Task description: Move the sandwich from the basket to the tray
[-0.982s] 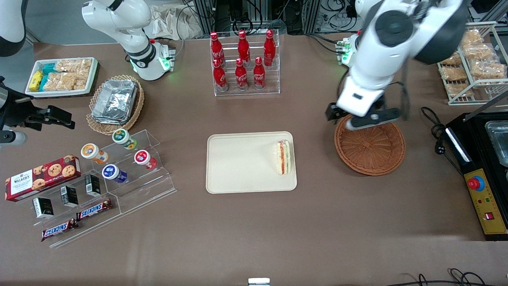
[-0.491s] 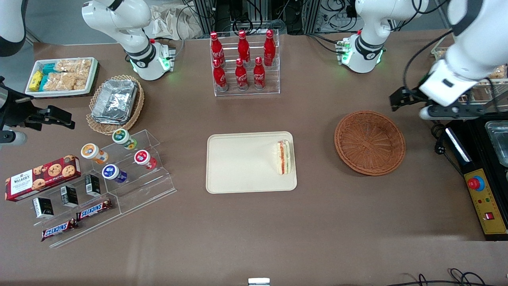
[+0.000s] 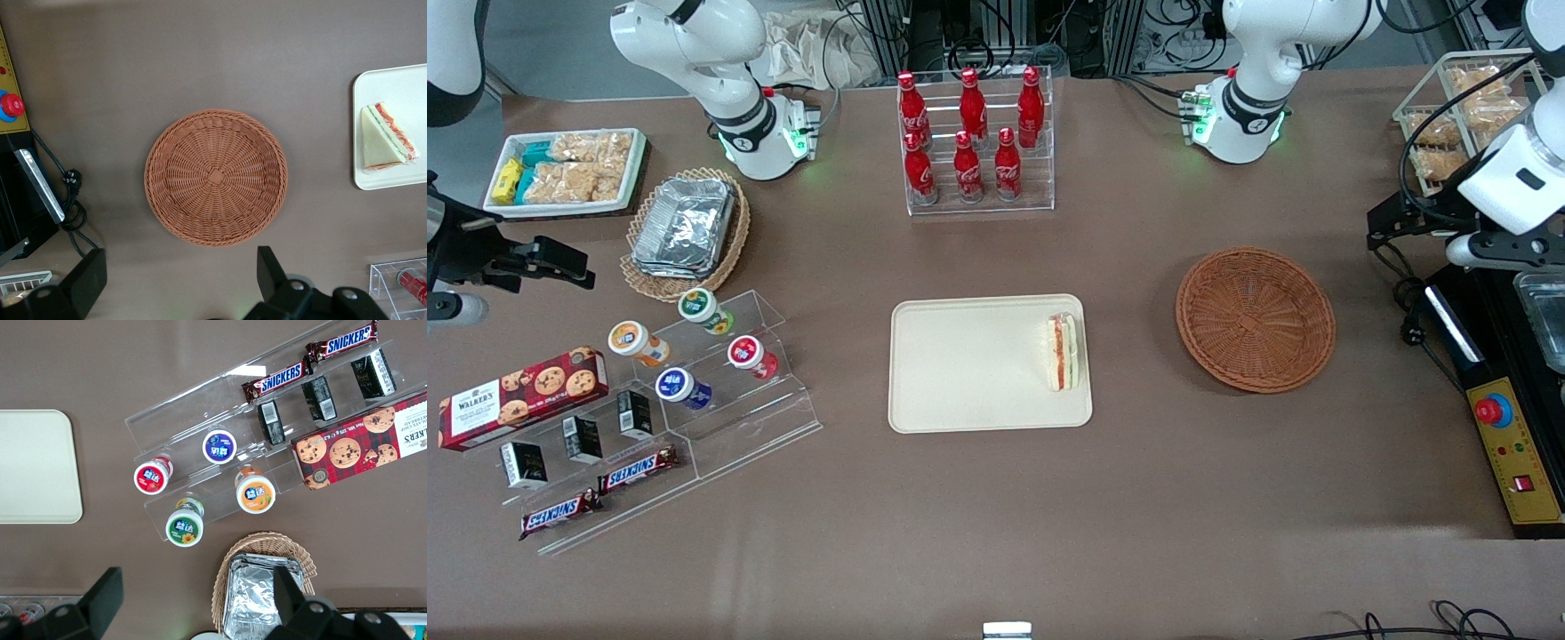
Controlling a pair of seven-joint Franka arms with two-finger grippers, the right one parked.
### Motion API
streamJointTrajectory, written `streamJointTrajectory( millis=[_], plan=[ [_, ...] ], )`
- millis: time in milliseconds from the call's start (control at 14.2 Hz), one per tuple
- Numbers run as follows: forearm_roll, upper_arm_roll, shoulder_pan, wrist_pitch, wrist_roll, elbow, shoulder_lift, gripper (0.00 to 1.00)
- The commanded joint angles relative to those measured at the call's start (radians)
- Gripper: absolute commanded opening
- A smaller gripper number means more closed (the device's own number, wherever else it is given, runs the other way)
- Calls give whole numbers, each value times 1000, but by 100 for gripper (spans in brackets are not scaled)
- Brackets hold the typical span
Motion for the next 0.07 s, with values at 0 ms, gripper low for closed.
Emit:
streamJointTrajectory(
  millis=[0],
  plan=[
    [4,19,1,-33,19,44,35,100]
  ],
)
